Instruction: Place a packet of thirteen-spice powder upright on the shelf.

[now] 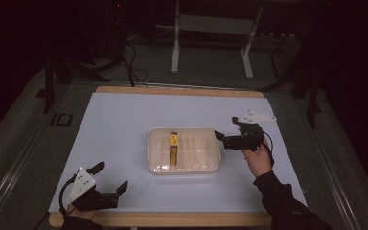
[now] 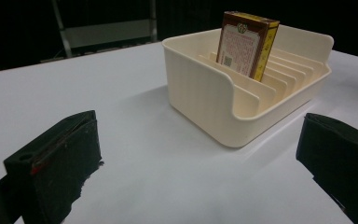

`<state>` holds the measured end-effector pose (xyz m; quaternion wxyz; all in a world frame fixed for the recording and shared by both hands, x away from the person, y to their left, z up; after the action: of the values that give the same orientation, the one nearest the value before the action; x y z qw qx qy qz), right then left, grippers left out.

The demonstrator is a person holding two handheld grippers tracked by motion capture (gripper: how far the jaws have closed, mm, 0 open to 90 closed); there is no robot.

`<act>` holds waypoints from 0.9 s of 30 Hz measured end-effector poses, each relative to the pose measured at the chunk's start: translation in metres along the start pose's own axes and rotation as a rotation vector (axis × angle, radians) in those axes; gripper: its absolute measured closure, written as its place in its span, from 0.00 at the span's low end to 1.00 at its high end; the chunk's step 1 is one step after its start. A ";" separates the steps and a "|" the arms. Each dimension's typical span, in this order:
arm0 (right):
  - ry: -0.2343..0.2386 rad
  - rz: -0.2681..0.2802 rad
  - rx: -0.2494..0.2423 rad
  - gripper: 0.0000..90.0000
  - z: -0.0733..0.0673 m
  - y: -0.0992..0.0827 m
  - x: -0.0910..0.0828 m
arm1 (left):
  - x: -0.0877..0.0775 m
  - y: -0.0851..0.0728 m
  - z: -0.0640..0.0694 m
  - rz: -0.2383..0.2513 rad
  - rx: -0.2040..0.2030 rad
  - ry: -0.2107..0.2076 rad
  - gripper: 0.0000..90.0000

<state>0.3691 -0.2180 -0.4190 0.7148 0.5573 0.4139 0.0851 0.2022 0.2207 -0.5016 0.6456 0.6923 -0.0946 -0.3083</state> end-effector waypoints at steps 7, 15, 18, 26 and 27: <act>0.014 0.012 0.006 0.15 0.003 -0.012 -0.013 | 0.000 0.000 0.000 0.000 -0.001 -0.001 0.00; 0.000 0.041 0.018 0.14 -0.003 -0.024 -0.031 | 0.000 0.000 0.000 -0.001 0.000 -0.002 0.00; -0.012 0.042 0.020 0.14 -0.005 -0.030 -0.036 | 0.000 0.000 0.000 -0.001 0.000 -0.002 0.00; -0.043 0.031 0.019 0.14 -0.012 -0.053 -0.043 | 0.000 0.000 0.001 -0.001 -0.001 -0.004 0.00; -0.049 0.034 0.027 0.14 -0.012 -0.056 -0.044 | 0.000 0.000 0.001 -0.001 0.000 -0.005 0.00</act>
<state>0.3133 -0.2554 -0.4460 0.7154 0.5759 0.3879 0.0780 0.2017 0.2201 -0.5014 0.6453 0.6915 -0.0959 -0.3102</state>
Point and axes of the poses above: each handheld gripper's, and its own axes: x roughly forward along the jaws, y roughly out of its top, z roughly to its right, the point moved 1 cm from there along x, roughly forward along the jaws
